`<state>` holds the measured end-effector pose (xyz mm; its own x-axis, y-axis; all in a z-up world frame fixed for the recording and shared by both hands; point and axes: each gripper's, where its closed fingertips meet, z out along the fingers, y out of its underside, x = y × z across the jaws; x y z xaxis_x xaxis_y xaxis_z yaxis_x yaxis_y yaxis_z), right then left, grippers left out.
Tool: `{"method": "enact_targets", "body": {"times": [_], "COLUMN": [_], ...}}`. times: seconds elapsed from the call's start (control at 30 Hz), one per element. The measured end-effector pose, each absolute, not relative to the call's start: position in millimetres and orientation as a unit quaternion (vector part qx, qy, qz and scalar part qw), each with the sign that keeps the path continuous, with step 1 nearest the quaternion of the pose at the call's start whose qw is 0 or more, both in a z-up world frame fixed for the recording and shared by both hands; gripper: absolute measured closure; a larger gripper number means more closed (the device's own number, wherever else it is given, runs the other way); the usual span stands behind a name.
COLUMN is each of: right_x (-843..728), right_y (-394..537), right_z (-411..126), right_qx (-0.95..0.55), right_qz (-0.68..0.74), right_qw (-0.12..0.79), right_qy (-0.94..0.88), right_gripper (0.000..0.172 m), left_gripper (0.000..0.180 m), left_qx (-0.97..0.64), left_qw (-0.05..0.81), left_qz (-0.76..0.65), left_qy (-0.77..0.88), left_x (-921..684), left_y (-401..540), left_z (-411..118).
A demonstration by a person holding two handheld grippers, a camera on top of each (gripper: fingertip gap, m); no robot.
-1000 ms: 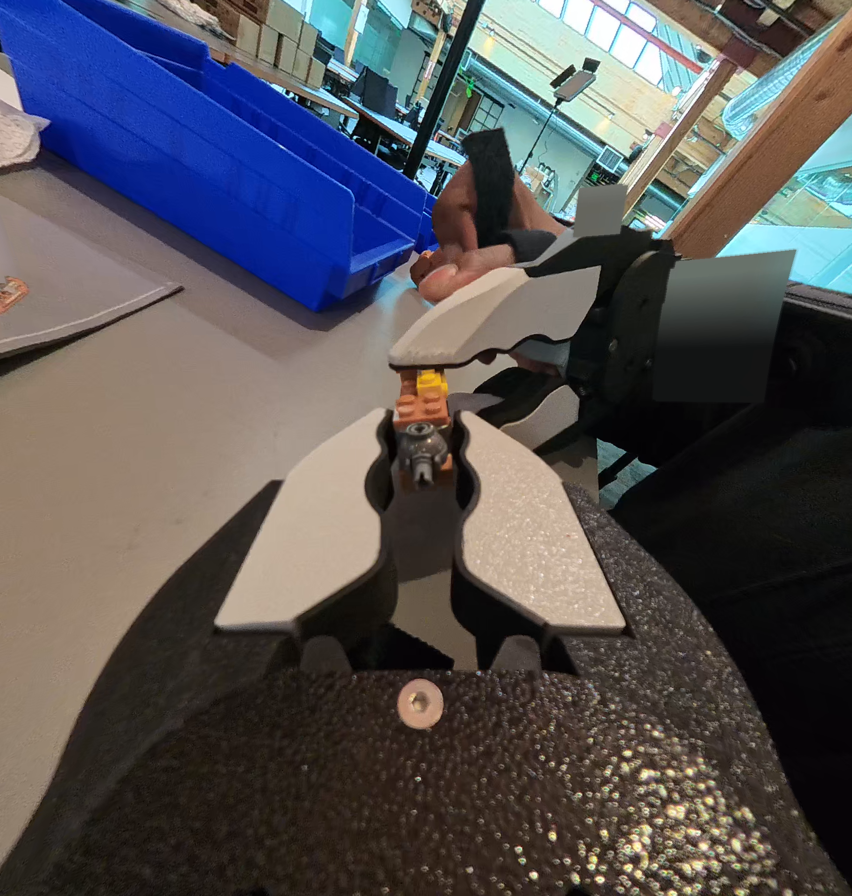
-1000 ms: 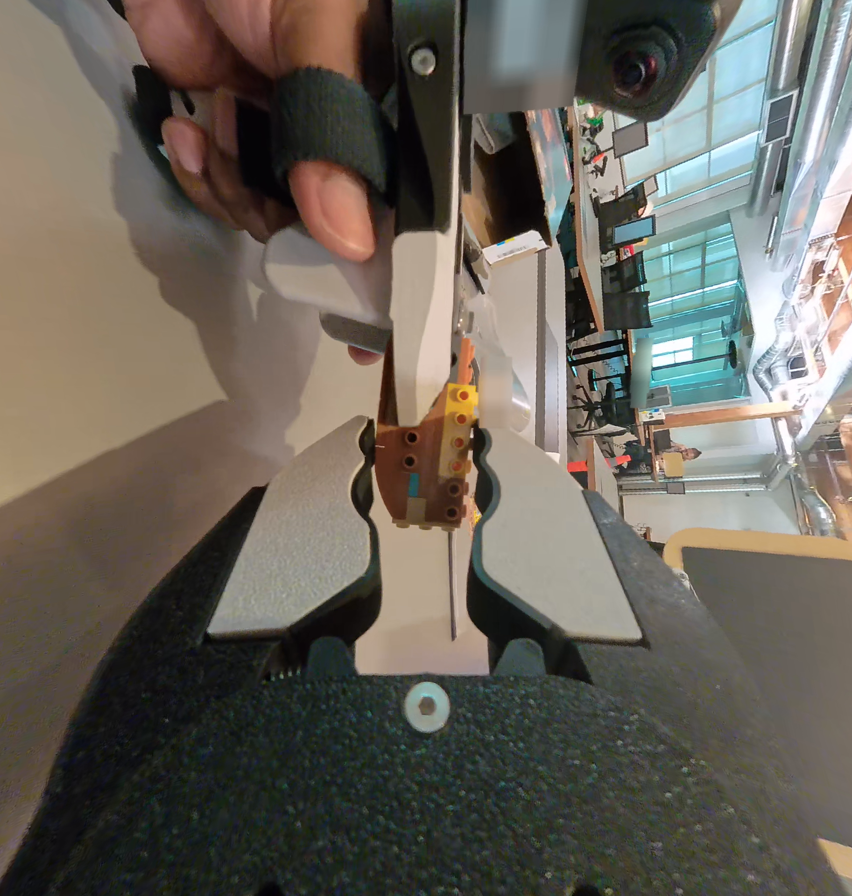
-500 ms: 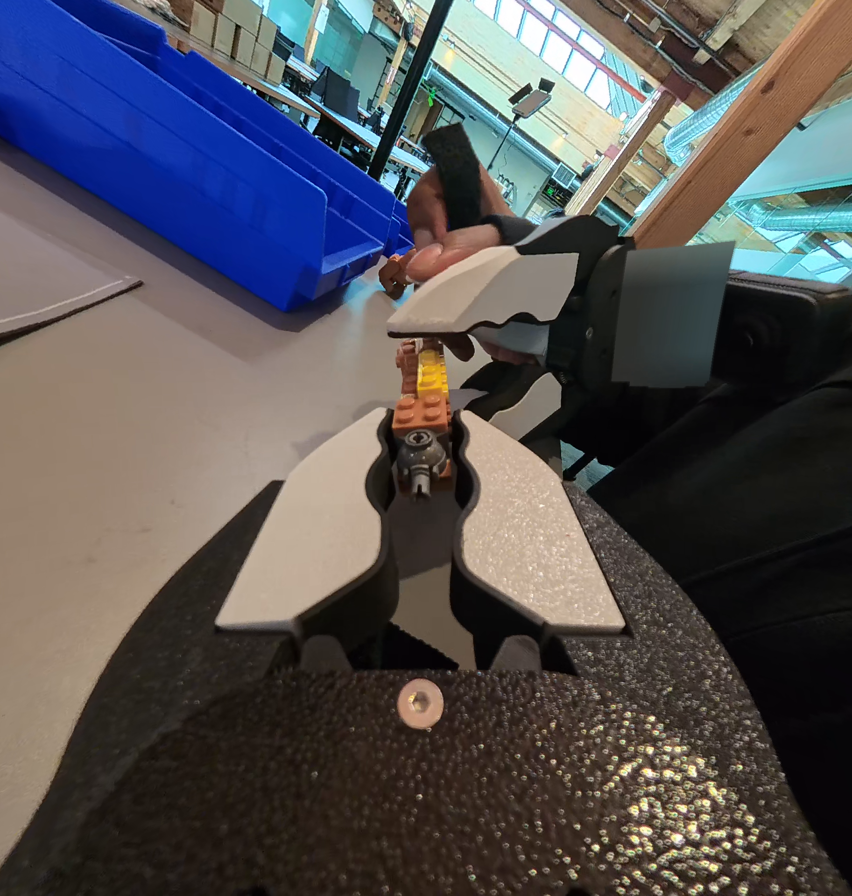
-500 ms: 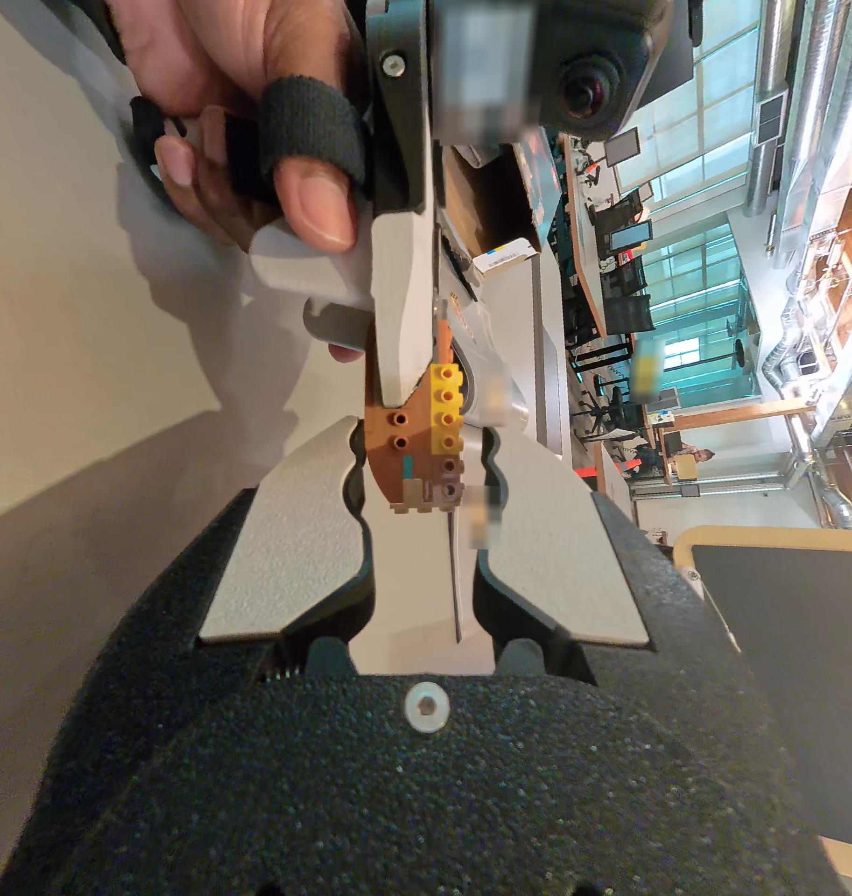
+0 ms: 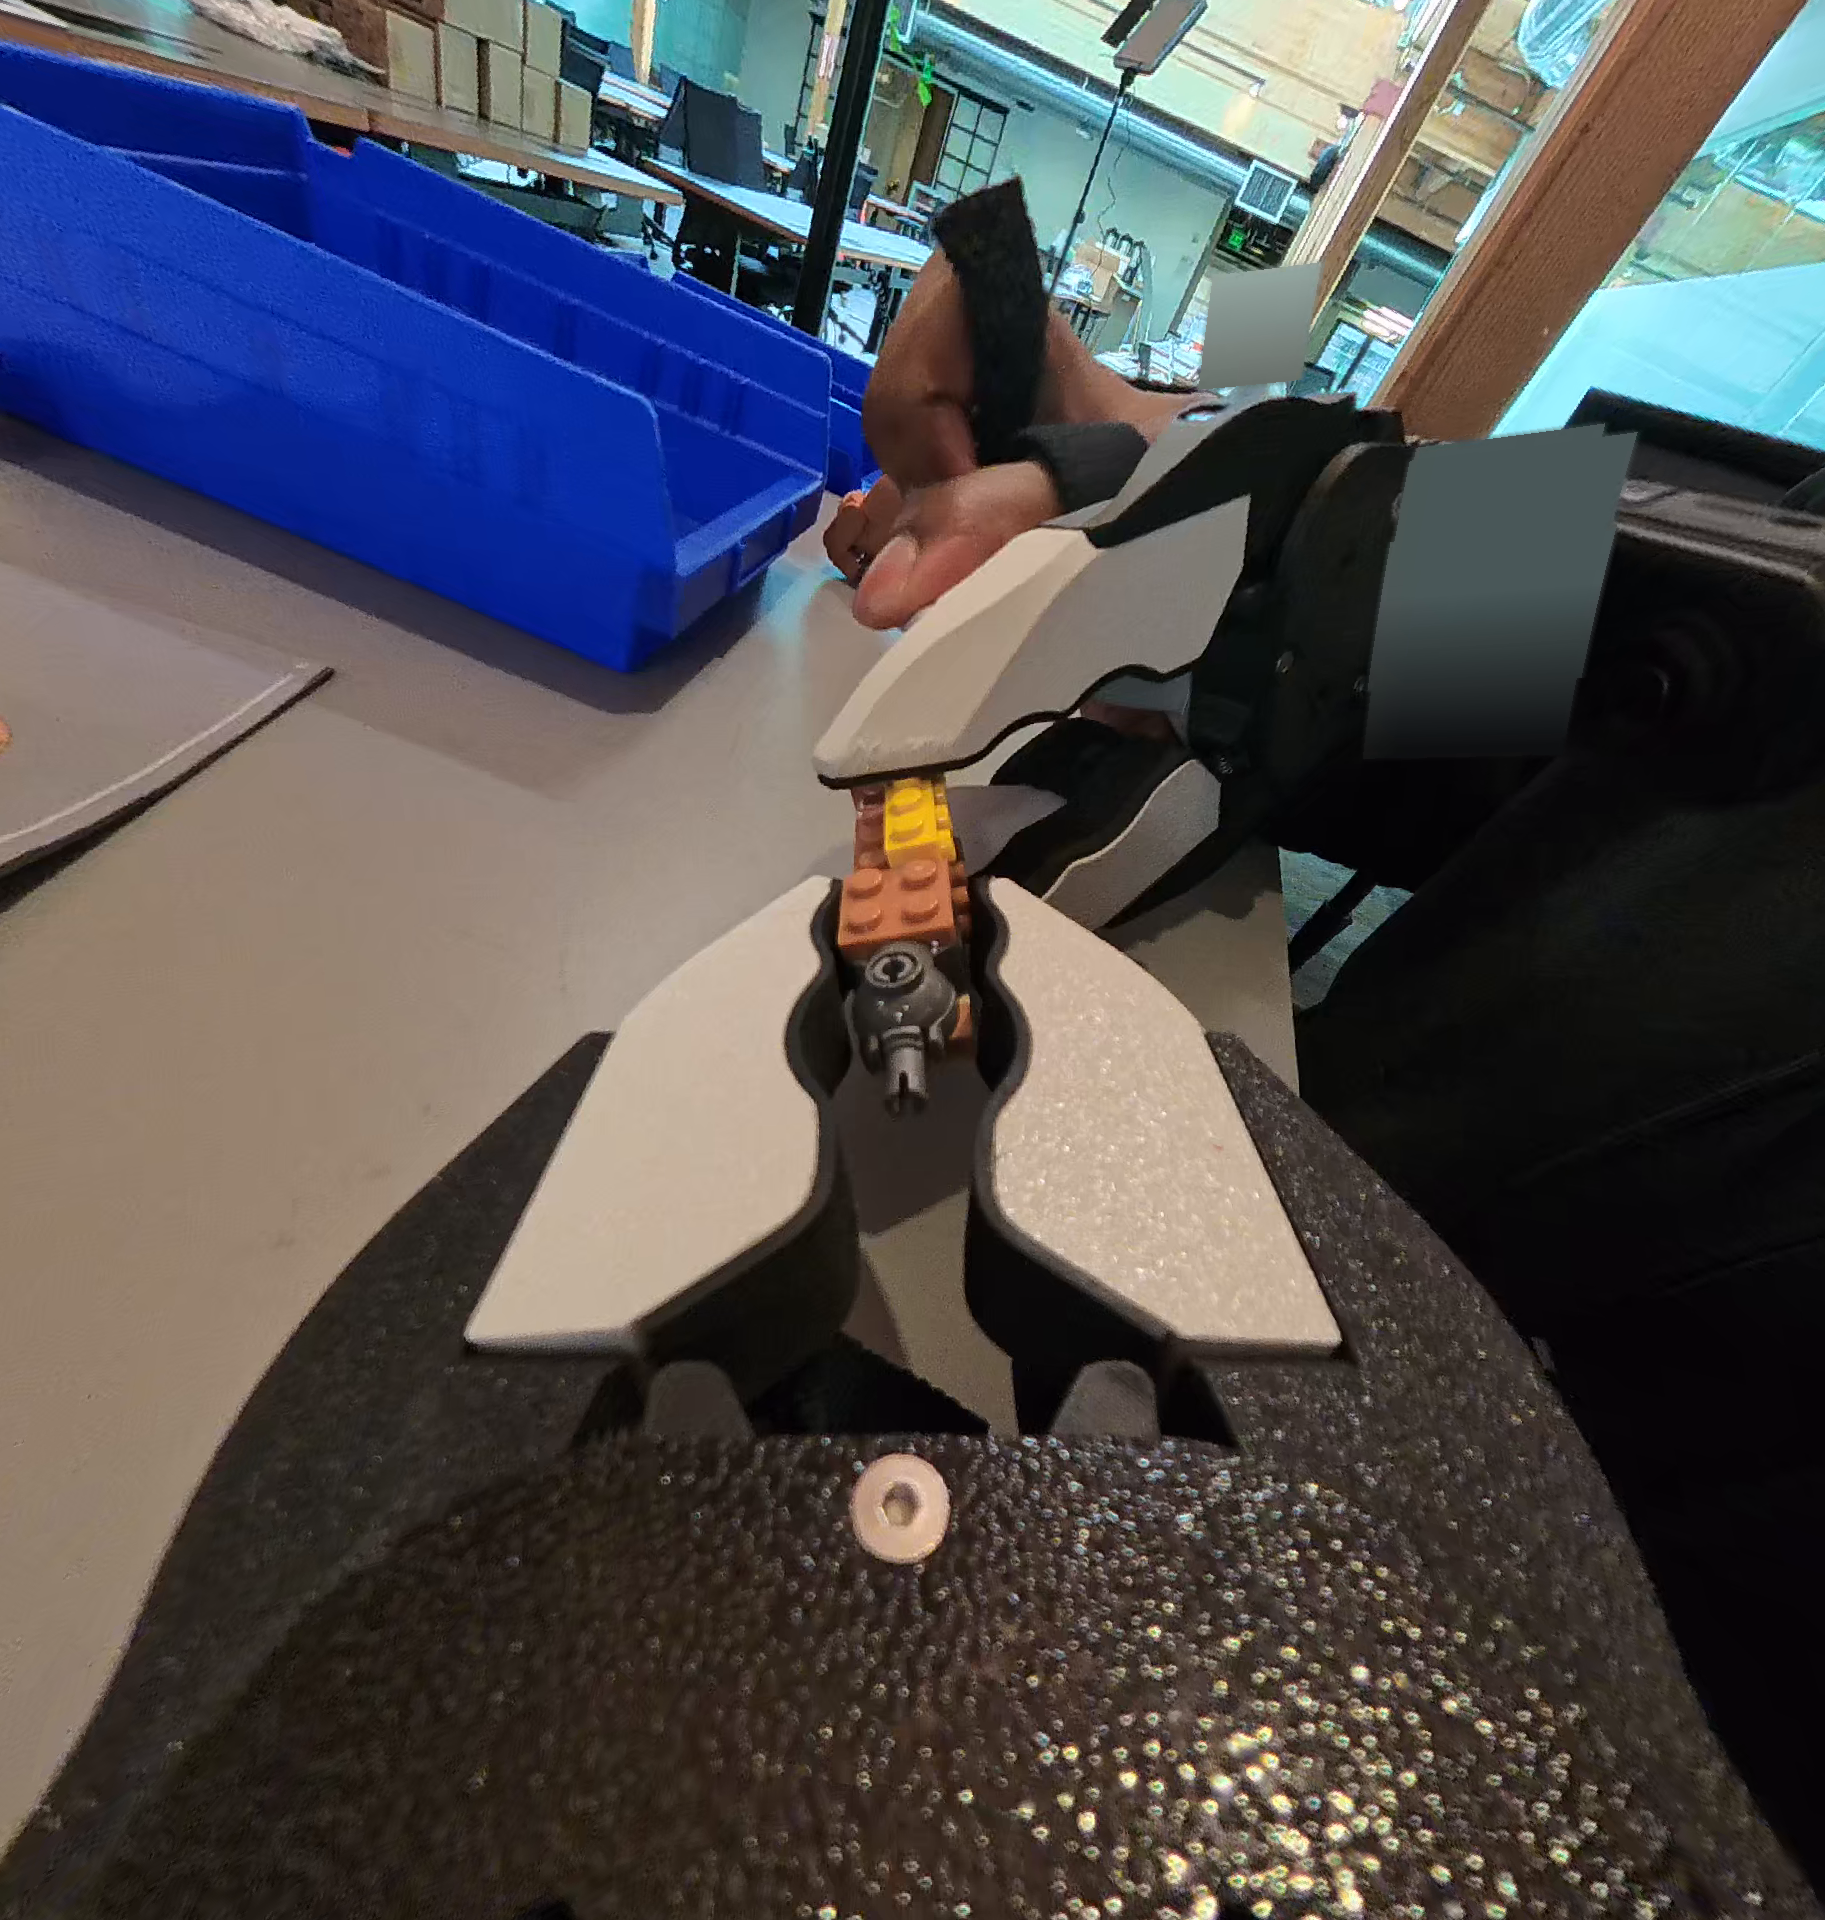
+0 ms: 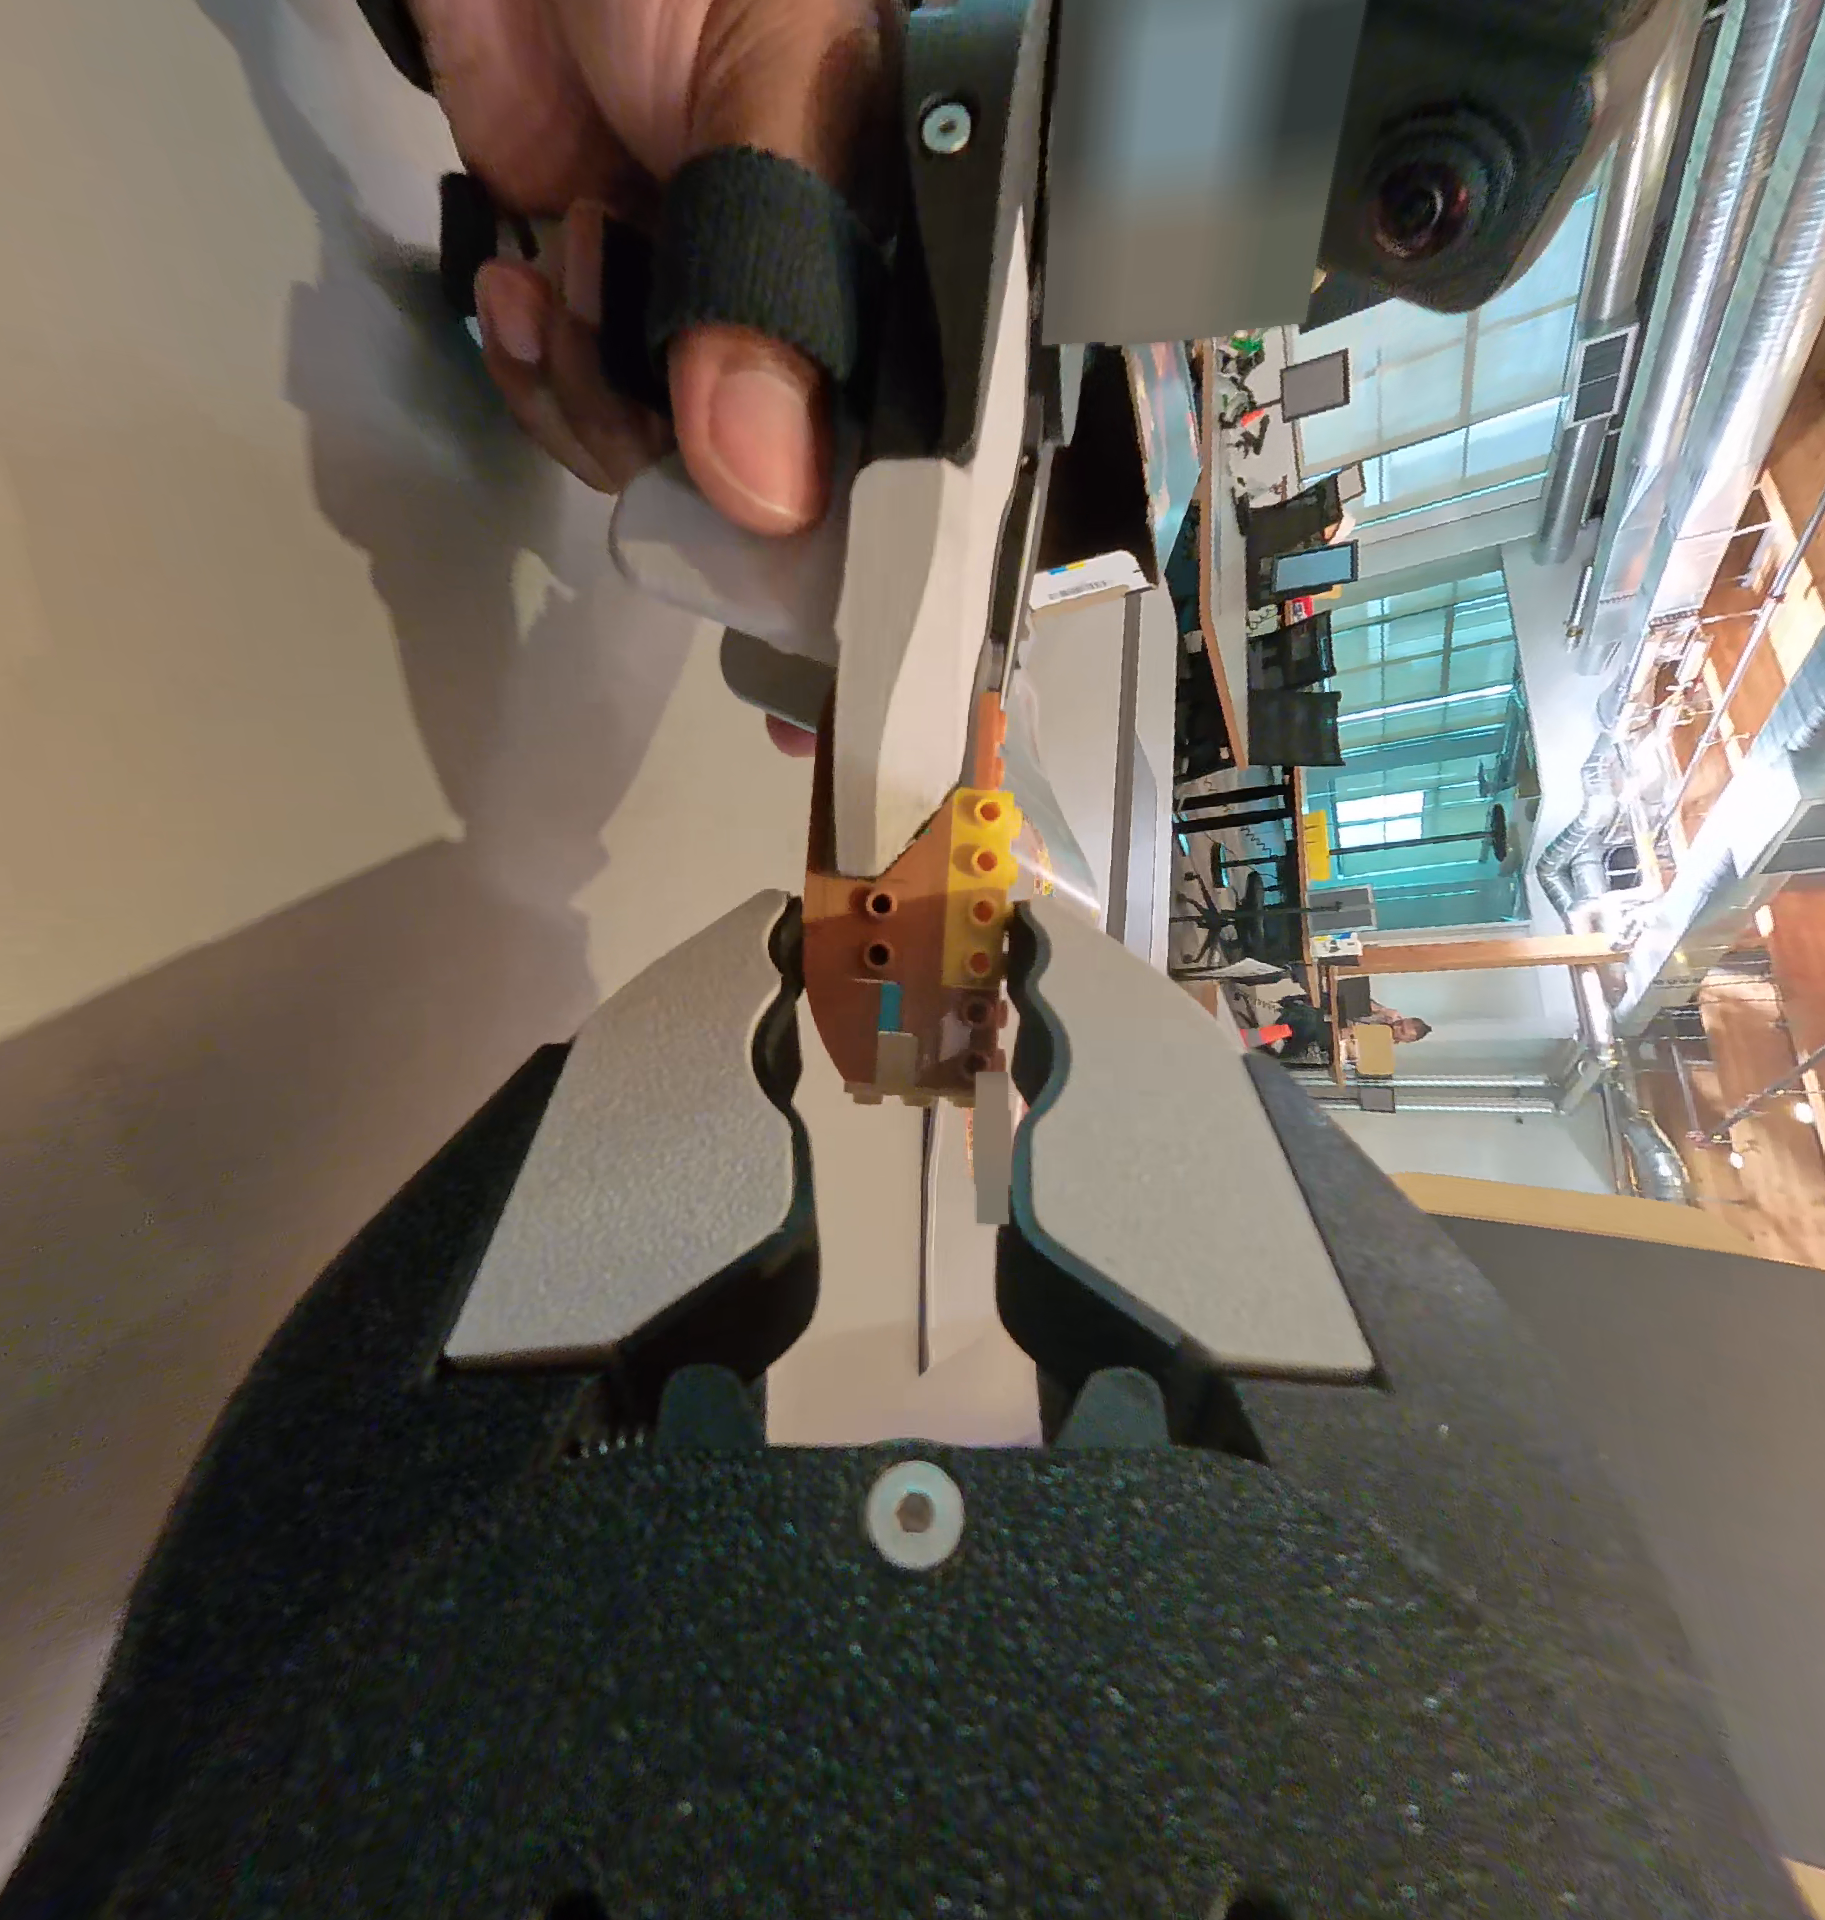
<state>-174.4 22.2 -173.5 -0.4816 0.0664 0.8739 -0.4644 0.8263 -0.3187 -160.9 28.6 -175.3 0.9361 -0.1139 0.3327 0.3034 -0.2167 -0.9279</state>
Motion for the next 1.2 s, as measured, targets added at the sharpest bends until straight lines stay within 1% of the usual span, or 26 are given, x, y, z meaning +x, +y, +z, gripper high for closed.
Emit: {"method": "enact_targets", "body": {"times": [0.13,0.27,0.4,0.53,0.67,0.8,0.87,0.93,1.0,1.2], "right_x": [-172,-173,-178,-179,-181,-177,-175,-174,-173,-171], "right_y": [23,23,26,34,44,45,45,47,52,69], "right_z": [-173,-167,-164,-159,-152,-144,-145,-147,-149,-161], "right_qx": [0.122,0.123,0.12,0.085,-0.04,-0.167,-0.207,-0.229,-0.222,-0.153], "right_qz": [0.278,0.29,0.282,0.319,0.427,0.555,0.59,0.604,0.603,0.542], "right_qw": [0.487,0.51,0.539,0.531,0.445,0.297,0.23,0.192,0.193,0.286], "right_qy": [-0.819,-0.801,-0.785,-0.78,-0.786,-0.759,-0.746,-0.739,-0.741,-0.775], "right_gripper": [0.134,0.133,0.12,0.117,0.117,0.115,0.113,0.11,0.113,0.121], "left_gripper": [0.16,0.16,0.16,0.16,0.16,0.16,0.16,0.16,0.16,0.16], "left_qx": [-0.767,-0.76,-0.758,-0.749,-0.737,-0.728,-0.729,-0.718,-0.71,-0.709], "left_qw": [0.62,0.634,0.64,0.658,0.675,0.68,0.671,0.671,0.672,0.673], "left_qz": [-0.157,-0.14,-0.118,-0.079,-0.019,0.034,0.066,0.111,0.119,0.079], "left_qy": [-0.05,-0.04,-0.041,-0.014,0.031,0.082,0.117,0.147,0.175,0.195], "left_x": [-158,-160,-166,-172,-178,-179,-179,-181,-179,-180], "left_y": [29,29,30,24,21,26,31,36,40,54], "left_z": [-175,-170,-171,-166,-159,-155,-156,-154,-153,-158]}}
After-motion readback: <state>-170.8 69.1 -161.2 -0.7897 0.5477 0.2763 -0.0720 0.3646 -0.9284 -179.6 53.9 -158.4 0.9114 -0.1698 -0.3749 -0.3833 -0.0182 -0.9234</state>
